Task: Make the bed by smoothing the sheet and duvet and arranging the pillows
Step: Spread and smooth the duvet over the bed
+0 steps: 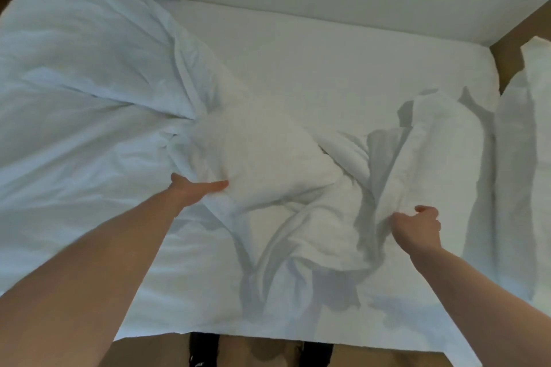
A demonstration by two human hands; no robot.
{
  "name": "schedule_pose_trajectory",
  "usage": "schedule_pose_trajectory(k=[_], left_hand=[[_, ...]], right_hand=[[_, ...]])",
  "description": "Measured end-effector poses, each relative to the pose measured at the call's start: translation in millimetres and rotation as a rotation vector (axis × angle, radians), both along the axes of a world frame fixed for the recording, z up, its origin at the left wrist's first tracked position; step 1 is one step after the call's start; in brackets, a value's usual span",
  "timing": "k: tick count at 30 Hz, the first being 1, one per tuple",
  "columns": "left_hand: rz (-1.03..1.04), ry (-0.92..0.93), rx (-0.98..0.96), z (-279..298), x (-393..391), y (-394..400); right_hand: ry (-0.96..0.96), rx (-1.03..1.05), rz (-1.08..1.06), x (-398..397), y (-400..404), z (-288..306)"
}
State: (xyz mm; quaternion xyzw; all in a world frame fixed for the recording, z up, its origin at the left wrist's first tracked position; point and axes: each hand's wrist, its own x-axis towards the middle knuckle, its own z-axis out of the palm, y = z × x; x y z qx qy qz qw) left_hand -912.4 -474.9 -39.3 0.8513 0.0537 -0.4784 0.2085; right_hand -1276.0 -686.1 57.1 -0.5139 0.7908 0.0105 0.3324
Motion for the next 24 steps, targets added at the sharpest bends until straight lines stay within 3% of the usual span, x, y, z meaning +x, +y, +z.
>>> schedule_pose_trajectory(k=[2,6,8,10,13,16,19,21,24], left_hand=[[0.036,0.103,-0.125,-1.5,-6.9,-10.2],[-0.017,0.056,-0.380,11.7,-21.8,-55.7],[-0.048,0.030,-0.433,29.9,-26.2,-81.4],[-0.036,0.043,-0.468,52.0,-24.8,-101.5],[0.012,0.199,-0.475,70.7,-23.7,-121.0],[-0.064,0.296,-0.451,65.5,-48.1,-124.3],[-0.244,0.001,-0.404,30.7,-75.8,-127.1],[-0.170,-0.148,-0.425,14.9,-81.9,-137.2],[-0.016,-0.159,-0.546,9.7,-82.5,-160.7]], right_hand=[[-0.007,-0.179,0.052,19.2,-1.3,2.3],[0.011,-0.371,0.543,58.3,-0.5,2.5],[0.089,-0.333,0.760,75.9,-6.3,-0.2],[0.103,-0.190,0.828,94.1,-11.1,-0.2],[0.161,-0.061,0.759,110.3,-20.3,-4.8],[0.343,0.047,0.645,99.7,-29.8,-14.5],[0.426,0.207,0.517,58.6,-32.8,-34.0],[0.410,0.227,0.435,26.6,-30.1,-45.1],[0.166,0.092,0.130,-1.7,-28.6,-52.8]])
